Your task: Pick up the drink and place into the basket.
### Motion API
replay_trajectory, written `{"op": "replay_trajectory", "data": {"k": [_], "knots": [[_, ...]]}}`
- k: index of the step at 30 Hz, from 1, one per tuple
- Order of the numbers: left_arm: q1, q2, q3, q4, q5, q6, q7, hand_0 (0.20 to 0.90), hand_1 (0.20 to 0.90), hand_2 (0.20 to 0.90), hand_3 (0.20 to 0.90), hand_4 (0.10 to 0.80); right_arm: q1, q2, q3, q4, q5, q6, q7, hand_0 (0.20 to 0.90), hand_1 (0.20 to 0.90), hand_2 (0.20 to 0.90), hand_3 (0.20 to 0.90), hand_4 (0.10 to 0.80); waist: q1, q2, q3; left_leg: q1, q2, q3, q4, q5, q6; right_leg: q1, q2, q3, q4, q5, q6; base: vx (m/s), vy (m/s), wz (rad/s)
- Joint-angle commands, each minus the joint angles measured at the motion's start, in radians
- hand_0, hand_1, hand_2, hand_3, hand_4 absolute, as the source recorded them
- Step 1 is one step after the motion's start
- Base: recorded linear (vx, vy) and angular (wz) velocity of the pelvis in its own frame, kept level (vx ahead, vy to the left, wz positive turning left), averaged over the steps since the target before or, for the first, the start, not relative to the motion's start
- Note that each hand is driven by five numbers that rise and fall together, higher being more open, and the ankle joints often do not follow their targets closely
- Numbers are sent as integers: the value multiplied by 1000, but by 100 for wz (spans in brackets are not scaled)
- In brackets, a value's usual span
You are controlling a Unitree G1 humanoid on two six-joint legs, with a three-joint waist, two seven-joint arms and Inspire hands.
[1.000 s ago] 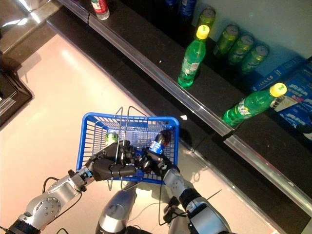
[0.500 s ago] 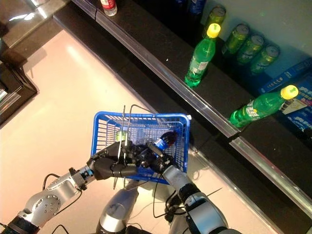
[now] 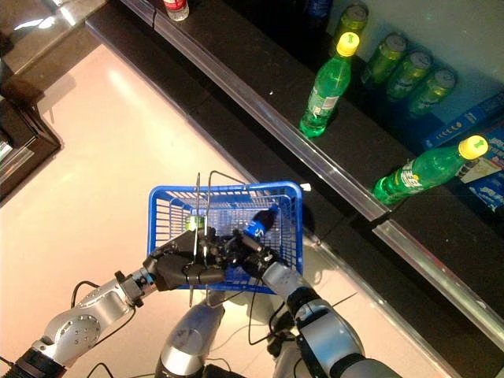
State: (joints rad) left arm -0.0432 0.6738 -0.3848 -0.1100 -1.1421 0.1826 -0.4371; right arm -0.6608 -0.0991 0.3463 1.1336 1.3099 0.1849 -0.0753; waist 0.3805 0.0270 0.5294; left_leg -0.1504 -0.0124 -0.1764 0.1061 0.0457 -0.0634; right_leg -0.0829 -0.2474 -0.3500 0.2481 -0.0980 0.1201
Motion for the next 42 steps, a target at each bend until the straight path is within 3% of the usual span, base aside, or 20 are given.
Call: {"op": "replay_trajectory", "data": {"k": [1,11,15,26,30,34,38,42], "knots": [[-222,-143,90,-510,-187,-219,-195,300,300,300,200,100,-67,-4,-3,10,-12,-41,1,900,900,900,900,800,-12,22,-47,-73,0,24,127,-33,31,-10,-29,13,-18,126,-20,0,0,0],[-208,-150,113,-515,-192,-212,-184,300,300,300,200,100,-35,-29,-21,-42,4,-84,64,900,900,900,900,800,-26,14,-42,-73,6,39,122,-33,33,-21,-27,21,-11,124,-19,0,0,0],[-173,-151,143,-507,-188,-209,-194,300,300,300,200,100,21,-53,-15,-151,5,-109,107,900,900,900,900,800,-37,12,-41,-72,10,46,117,-32,33,-28,-27,23,-6,123,-17,0,0,0],[50,-170,275,-482,-173,-202,-282,300,300,300,200,100,377,-112,12,-744,-70,-217,211,900,900,900,900,800,-84,-17,-52,-46,30,67,88,-27,34,-17,-14,32,-24,121,-9,-4,-12,-3],[62,-205,261,-468,-82,-230,-238,300,300,300,200,100,478,-106,59,-909,-161,-256,221,900,900,900,900,800,-109,-34,-66,-29,36,76,84,-30,38,-9,-8,47,-27,119,-5,14,-34,-8],[53,-201,272,-282,-15,-336,-165,300,300,300,200,100,562,-202,49,-1018,-153,-168,336,900,900,900,900,800,-164,-54,-114,7,67,111,77,-26,23,5,8,78,-23,101,-12,53,29,-15],[132,-223,316,-189,24,-332,-59,300,300,300,200,100,631,-204,26,-1085,-210,-117,462,900,900,900,900,800,-187,-50,-155,43,74,120,58,-24,20,34,16,90,-41,95,-11,43,49,-18],[188,-267,305,-85,10,-307,-31,300,300,300,200,100,656,-208,27,-1120,-243,-107,573,900,900,900,900,800,-197,-53,-200,80,79,125,39,-26,15,67,23,100,-63,94,-11,62,-5,-14]]}}
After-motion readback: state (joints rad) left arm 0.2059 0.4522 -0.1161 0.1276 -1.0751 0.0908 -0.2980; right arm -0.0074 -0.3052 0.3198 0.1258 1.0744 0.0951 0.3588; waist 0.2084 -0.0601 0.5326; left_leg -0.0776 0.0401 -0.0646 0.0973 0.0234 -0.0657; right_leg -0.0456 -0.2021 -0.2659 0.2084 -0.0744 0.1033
